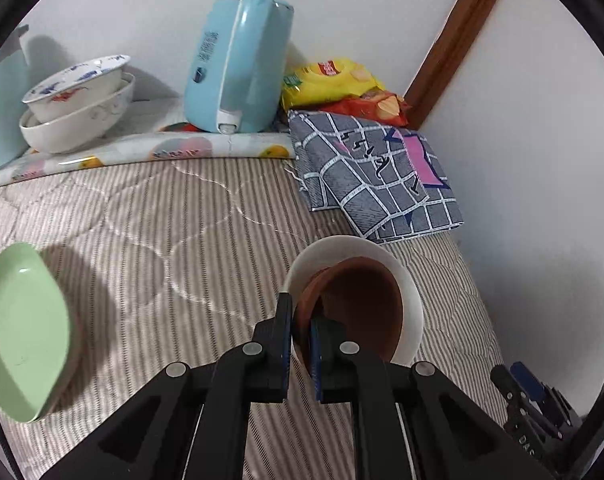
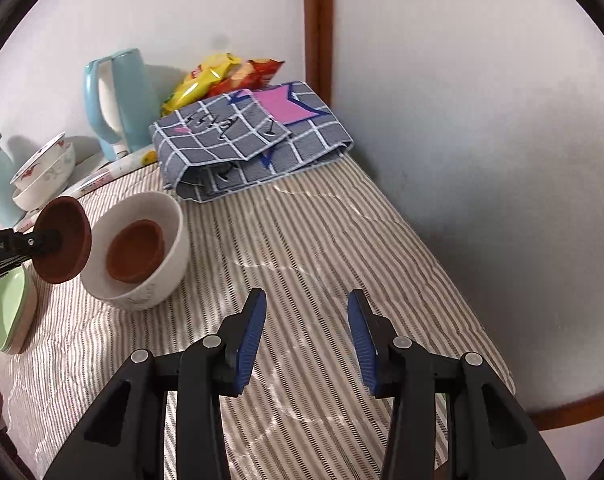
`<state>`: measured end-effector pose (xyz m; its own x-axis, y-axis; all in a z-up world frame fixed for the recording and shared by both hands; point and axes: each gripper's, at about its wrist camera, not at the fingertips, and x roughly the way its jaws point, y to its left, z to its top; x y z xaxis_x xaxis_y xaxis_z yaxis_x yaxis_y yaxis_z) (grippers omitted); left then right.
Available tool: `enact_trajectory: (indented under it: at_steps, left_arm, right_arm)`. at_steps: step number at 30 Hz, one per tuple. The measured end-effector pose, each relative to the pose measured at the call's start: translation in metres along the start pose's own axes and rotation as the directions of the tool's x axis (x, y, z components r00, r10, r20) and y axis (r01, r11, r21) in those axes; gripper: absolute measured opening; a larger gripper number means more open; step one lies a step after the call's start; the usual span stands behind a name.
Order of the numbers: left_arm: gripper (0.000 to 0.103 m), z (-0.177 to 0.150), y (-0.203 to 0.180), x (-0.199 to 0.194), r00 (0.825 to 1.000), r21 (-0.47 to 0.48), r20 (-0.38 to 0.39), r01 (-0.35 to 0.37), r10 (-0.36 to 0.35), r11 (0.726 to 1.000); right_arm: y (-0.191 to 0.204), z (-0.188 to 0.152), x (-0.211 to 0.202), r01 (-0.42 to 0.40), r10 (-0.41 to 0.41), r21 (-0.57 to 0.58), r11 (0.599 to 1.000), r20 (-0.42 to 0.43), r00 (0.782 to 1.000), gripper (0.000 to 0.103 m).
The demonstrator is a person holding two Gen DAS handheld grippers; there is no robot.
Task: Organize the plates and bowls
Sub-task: 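Carry the left-held brown bowl into the white bowl and open the left gripper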
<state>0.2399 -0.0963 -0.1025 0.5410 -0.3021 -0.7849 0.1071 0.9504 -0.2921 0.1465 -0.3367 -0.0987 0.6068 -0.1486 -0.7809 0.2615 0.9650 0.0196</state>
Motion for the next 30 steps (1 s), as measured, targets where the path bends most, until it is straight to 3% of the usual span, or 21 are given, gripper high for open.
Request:
enact_trajectory:
  at_steps: [14, 30]
  left_arm:
    - [0.008, 0.008, -0.008, 0.046, 0.998, 0.004, -0.058, 0.002, -0.002, 1.0]
    - [0.008, 0.004, -0.014, 0.058, 0.997, -0.005, -0.076, 0.022, -0.022, 1.0]
  right_arm:
    - [-0.006, -0.004, 0.012, -0.007, 0.007, 0.019, 1.0, -0.027, 1.0, 0.042]
    - [-0.008, -0.005, 0.014, -0.009, 0.011, 0.037, 0.999, -0.041, 0.999, 0.042]
